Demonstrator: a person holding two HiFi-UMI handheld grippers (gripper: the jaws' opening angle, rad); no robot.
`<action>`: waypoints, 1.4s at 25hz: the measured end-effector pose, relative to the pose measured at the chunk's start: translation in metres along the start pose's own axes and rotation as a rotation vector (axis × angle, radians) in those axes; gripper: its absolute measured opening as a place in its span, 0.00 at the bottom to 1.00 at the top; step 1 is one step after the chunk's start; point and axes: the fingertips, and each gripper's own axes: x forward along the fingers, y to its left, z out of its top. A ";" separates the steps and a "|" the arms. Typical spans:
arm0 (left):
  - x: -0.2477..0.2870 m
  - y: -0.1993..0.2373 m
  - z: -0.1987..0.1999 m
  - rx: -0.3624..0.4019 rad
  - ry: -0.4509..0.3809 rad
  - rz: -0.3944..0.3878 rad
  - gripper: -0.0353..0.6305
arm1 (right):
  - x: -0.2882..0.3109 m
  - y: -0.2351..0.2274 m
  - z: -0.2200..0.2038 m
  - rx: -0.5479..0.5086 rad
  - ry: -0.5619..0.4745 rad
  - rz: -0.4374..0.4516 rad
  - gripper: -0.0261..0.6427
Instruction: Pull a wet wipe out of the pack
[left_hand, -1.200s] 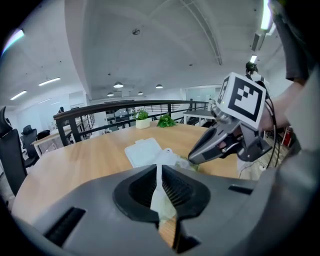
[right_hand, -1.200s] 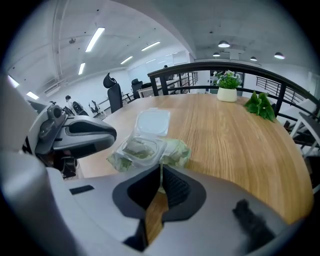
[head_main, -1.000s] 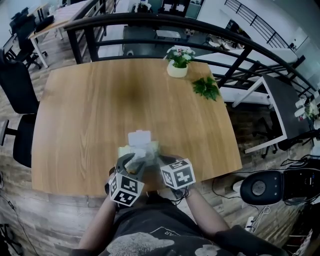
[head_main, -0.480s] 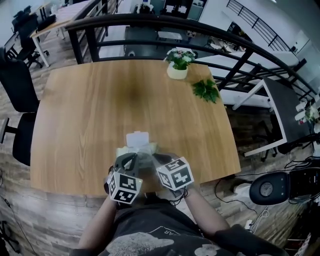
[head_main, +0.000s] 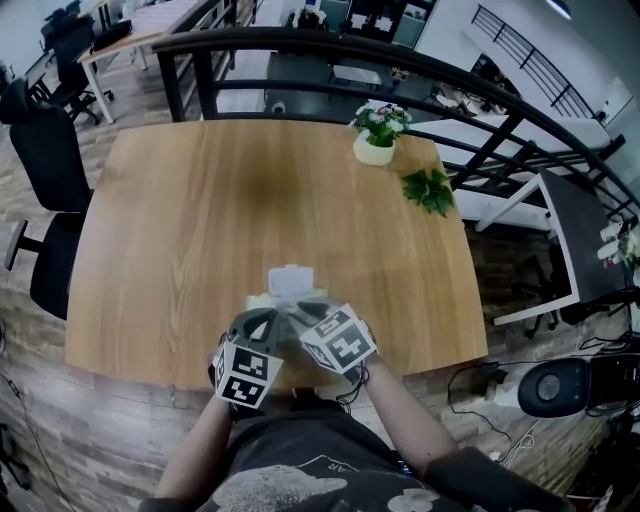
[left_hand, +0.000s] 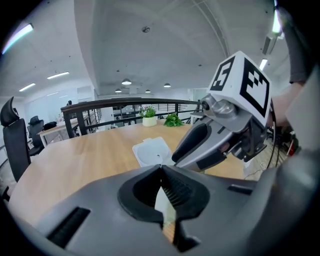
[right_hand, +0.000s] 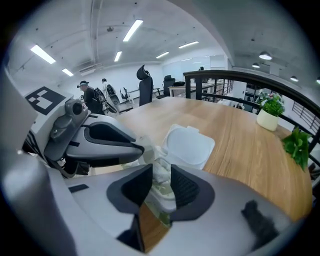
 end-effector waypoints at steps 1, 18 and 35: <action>-0.001 0.001 -0.001 -0.012 0.000 -0.001 0.07 | 0.003 0.001 0.000 -0.005 0.015 0.012 0.20; -0.011 0.004 -0.014 -0.143 0.022 0.088 0.07 | -0.003 0.002 -0.007 -0.057 0.045 0.087 0.08; -0.006 0.007 -0.022 -0.235 0.054 0.218 0.07 | -0.060 -0.067 -0.043 0.062 -0.064 0.004 0.08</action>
